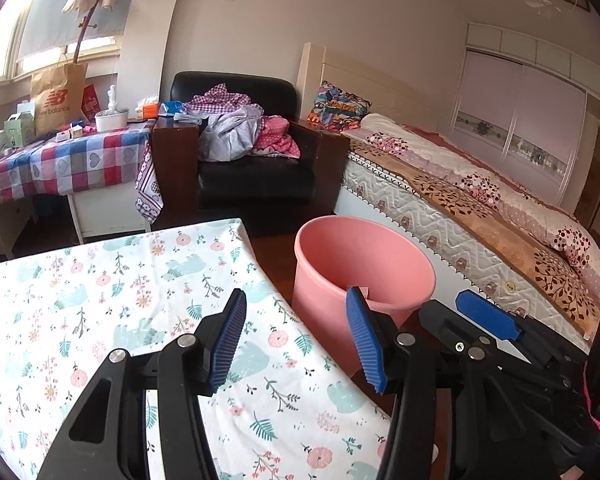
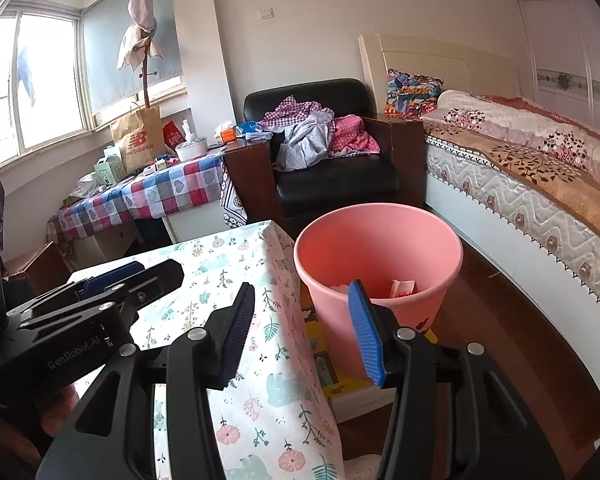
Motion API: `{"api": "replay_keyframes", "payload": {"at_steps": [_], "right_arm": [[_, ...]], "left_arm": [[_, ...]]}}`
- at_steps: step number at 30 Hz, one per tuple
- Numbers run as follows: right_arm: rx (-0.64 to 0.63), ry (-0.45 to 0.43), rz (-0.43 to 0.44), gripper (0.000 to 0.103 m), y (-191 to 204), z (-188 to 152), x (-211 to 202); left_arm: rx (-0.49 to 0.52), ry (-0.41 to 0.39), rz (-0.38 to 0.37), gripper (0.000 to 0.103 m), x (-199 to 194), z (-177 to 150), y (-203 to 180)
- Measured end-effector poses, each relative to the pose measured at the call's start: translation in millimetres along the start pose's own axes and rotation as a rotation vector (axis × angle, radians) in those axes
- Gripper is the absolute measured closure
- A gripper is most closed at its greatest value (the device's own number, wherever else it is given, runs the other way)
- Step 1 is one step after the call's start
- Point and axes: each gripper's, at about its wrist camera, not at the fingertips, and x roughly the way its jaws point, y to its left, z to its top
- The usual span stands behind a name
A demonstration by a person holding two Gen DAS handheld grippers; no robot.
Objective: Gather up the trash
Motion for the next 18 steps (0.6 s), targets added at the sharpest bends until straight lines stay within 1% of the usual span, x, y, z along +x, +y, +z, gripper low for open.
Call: {"api": "replay_keyframes", "payload": {"at_steps": [11, 18], "right_arm": [[-0.009, 0.003, -0.003, 0.053, 6.8, -4.7, -1.3], [-0.018, 0.011, 0.000, 0.053, 11.1, -4.8, -0.6]], "left_arm": [[-0.025, -0.003, 0.015, 0.052, -6.8, -8.0, 8.6], [-0.037, 0.001, 0.010, 0.052, -7.5, -9.8, 11.8]]}}
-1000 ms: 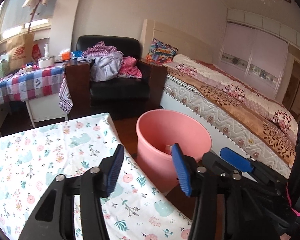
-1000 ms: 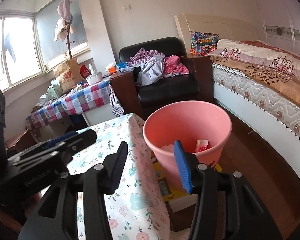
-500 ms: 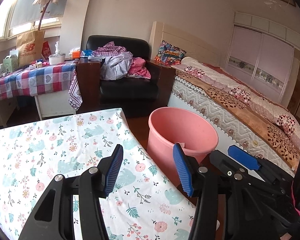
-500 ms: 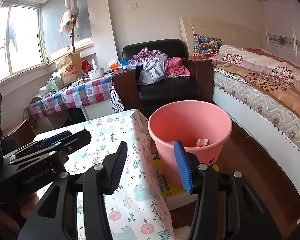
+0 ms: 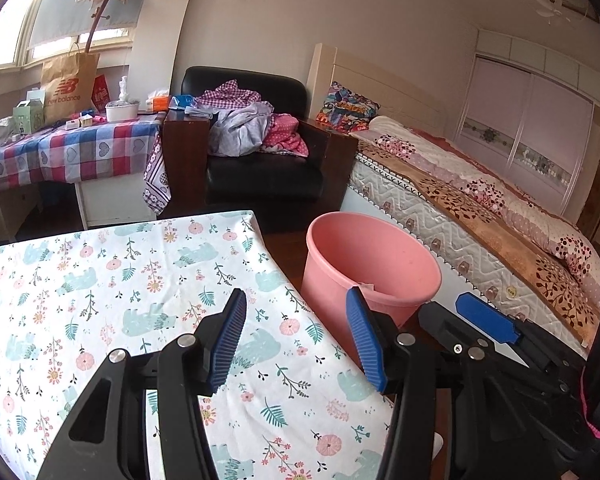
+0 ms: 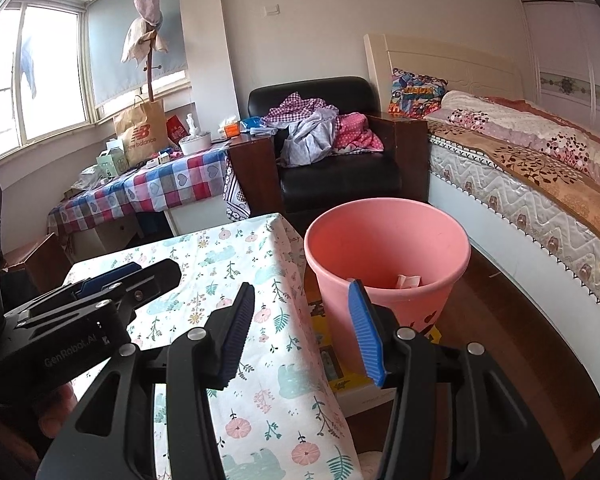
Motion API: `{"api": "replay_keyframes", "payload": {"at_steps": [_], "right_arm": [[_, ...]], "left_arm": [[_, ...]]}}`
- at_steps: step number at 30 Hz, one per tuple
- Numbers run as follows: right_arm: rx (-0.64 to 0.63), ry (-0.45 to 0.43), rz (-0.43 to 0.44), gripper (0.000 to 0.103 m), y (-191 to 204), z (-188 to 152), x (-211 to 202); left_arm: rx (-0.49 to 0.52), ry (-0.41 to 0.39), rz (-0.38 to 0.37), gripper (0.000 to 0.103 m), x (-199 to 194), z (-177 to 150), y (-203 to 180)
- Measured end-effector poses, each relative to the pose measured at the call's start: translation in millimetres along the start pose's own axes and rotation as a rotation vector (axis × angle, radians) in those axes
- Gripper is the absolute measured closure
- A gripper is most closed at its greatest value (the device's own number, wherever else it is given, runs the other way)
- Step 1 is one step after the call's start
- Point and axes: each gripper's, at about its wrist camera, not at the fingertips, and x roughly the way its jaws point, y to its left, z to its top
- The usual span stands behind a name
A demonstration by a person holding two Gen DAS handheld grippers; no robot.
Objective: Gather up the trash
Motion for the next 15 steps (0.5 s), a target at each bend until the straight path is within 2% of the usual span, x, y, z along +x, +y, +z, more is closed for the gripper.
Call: {"api": "replay_keyframes", "payload": {"at_steps": [15], "right_arm": [[0.004, 0.014, 0.001, 0.053, -0.8, -0.3, 5.2]], "left_arm": [[0.005, 0.012, -0.003, 0.052, 4.8, -2.4, 0.1]]}}
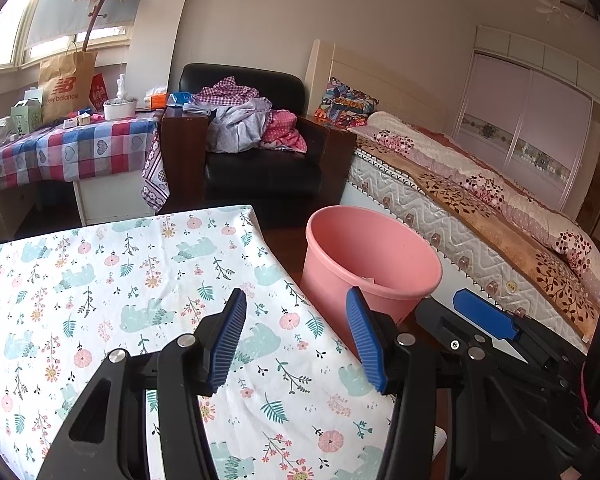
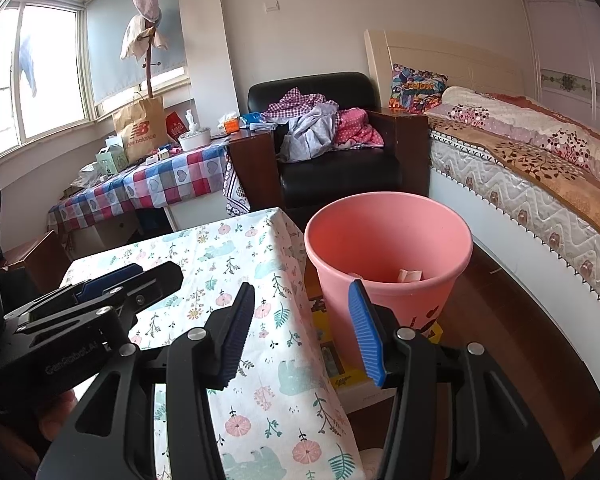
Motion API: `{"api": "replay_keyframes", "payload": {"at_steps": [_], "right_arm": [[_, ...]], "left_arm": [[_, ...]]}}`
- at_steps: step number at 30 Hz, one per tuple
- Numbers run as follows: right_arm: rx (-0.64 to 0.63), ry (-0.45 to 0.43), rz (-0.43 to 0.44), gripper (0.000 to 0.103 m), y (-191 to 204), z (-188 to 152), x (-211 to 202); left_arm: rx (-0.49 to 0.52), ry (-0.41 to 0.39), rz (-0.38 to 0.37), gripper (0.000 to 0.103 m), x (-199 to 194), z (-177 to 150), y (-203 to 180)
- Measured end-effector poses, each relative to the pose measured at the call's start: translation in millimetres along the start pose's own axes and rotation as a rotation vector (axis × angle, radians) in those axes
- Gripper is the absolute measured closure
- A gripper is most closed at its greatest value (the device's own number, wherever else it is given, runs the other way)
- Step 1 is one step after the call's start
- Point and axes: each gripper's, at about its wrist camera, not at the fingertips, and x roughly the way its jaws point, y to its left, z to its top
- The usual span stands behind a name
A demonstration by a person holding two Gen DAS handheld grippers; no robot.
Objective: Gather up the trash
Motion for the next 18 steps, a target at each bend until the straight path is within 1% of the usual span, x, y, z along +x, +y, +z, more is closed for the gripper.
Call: {"api": "replay_keyframes", "payload": {"at_steps": [18], "right_arm": [[0.003, 0.007, 0.001, 0.053, -0.2, -4.8, 4.5]], "left_arm": [[0.000, 0.016, -0.005, 0.052, 6.0, -4.1, 1.4]]}}
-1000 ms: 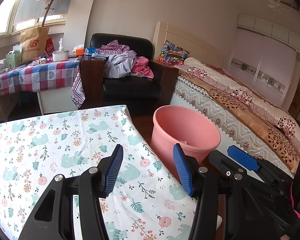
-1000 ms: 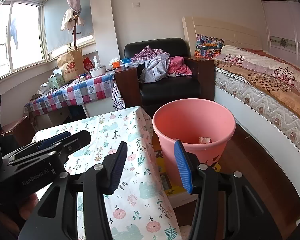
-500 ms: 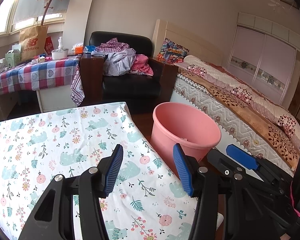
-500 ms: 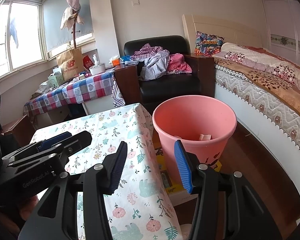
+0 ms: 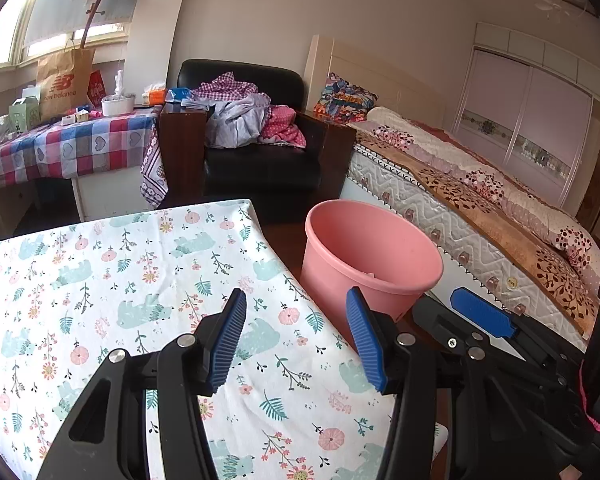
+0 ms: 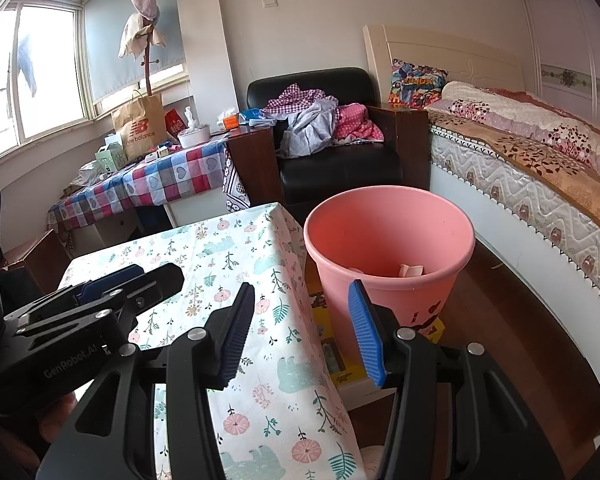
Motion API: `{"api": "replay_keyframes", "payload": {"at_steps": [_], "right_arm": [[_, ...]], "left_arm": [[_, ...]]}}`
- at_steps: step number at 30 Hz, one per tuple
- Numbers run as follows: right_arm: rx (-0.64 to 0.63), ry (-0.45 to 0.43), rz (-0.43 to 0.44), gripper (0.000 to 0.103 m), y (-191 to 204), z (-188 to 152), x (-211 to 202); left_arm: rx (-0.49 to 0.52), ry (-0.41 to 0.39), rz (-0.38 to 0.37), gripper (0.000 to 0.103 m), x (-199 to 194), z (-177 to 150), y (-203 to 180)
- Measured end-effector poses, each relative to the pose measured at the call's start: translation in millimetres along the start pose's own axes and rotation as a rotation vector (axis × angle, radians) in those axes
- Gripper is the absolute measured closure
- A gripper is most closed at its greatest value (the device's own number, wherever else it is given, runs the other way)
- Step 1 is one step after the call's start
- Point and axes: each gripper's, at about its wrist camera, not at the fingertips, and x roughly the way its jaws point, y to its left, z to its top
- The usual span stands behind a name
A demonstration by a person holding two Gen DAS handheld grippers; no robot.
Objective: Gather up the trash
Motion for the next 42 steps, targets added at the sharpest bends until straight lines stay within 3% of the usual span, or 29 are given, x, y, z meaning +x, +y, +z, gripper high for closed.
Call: {"api": "replay_keyframes", "payload": {"at_steps": [42], "right_arm": [[-0.010, 0.024, 0.004, 0.053, 0.8, -13.3, 7.8]], "left_arm": [[-0.016, 0.027, 0.027, 0.053, 5.3, -4.1, 5.9]]}}
